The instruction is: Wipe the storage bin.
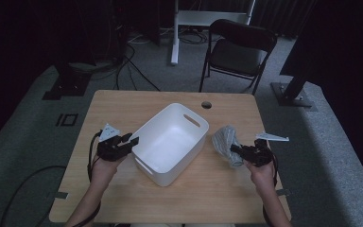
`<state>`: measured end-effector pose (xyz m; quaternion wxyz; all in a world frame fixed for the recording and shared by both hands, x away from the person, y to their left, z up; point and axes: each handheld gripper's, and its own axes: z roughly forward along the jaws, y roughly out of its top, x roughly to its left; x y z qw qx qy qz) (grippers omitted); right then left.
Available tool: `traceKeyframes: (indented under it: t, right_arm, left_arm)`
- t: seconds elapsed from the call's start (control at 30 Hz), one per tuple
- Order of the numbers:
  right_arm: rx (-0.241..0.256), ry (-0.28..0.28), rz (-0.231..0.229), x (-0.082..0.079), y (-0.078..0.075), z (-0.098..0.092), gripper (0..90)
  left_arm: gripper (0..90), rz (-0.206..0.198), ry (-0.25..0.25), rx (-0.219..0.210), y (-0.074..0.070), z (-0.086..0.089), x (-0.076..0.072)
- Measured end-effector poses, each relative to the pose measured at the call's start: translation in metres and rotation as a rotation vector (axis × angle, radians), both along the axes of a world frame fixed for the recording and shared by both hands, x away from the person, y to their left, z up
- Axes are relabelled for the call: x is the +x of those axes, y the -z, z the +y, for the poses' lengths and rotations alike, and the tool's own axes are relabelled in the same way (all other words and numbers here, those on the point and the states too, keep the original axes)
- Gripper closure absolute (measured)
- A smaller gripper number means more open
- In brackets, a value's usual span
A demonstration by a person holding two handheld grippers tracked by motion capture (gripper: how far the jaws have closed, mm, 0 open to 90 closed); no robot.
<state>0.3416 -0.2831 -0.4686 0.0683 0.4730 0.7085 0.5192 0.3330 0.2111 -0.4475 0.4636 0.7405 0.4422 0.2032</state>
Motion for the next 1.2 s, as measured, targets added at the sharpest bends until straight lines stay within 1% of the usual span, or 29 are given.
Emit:
traceKeyframes:
  t: [0.1, 0.17, 0.2, 0.27, 0.3, 0.37, 0.4, 0.6, 0.7, 0.77, 0.8, 0.9, 1.03, 1.07, 1.2]
  right_arm:
    - [-0.001, -0.003, -0.002, 0.0, 0.0, 0.0, 78.2]
    - [-0.003, -0.004, -0.003, -0.001, 0.0, 0.001, 78.2]
    - [-0.002, -0.005, -0.003, -0.001, 0.0, 0.001, 78.2]
    - [-0.002, -0.004, -0.004, -0.001, -0.001, 0.001, 78.1]
    - [-0.002, -0.004, -0.004, -0.001, -0.001, 0.001, 78.2]
    - [-0.001, -0.003, -0.005, -0.001, -0.001, 0.001, 78.1]
    - [-0.002, -0.003, -0.007, -0.001, -0.001, 0.001, 78.1]
    - [0.002, -0.002, -0.006, -0.001, -0.002, 0.0, 78.1]
    - [-0.001, -0.004, -0.006, -0.001, -0.002, 0.0, 78.1]
    - [0.0, -0.004, -0.005, -0.001, -0.002, 0.0, 78.1]
    - [0.0, -0.005, -0.003, -0.001, -0.001, 0.0, 78.1]
    - [-0.002, -0.005, -0.004, -0.001, -0.002, 0.0, 78.2]
    - [-0.001, -0.001, -0.007, -0.002, -0.002, -0.001, 78.1]
    - [0.0, 0.0, -0.007, -0.002, -0.002, -0.002, 78.1]
    - [0.005, 0.007, -0.005, -0.002, -0.002, -0.004, 78.1]
  left_arm:
    - [60.4, 0.017, -0.017, -0.026, 0.001, 0.0, -0.001]
    - [60.9, 0.016, -0.017, -0.028, 0.001, -0.001, -0.001]
    - [65.0, 0.007, -0.012, -0.027, 0.001, -0.001, -0.002]
    - [72.8, -0.014, -0.026, 0.013, -0.001, -0.004, -0.002]
    - [74.6, -0.018, -0.032, 0.026, -0.002, -0.005, -0.002]
    - [77.6, -0.022, -0.047, 0.042, -0.002, -0.007, -0.001]
    - [78.2, -0.021, -0.046, 0.043, -0.002, -0.008, 0.0]
    - [79.2, -0.028, -0.006, 0.027, -0.001, -0.004, 0.007]
    - [79.8, -0.032, 0.013, 0.029, -0.001, -0.003, 0.009]
    - [79.8, -0.032, 0.013, 0.029, -0.001, -0.003, 0.009]
    - [80.6, -0.036, 0.028, 0.029, -0.001, -0.003, 0.011]
    - [81.3, -0.041, 0.043, 0.027, 0.0, -0.003, 0.014]
    - [81.5, -0.054, 0.083, 0.011, 0.001, -0.003, 0.019]
    - [81.5, -0.056, 0.091, 0.012, 0.001, -0.003, 0.02]
    - [82.5, -0.059, 0.11, 0.013, 0.001, -0.005, 0.024]
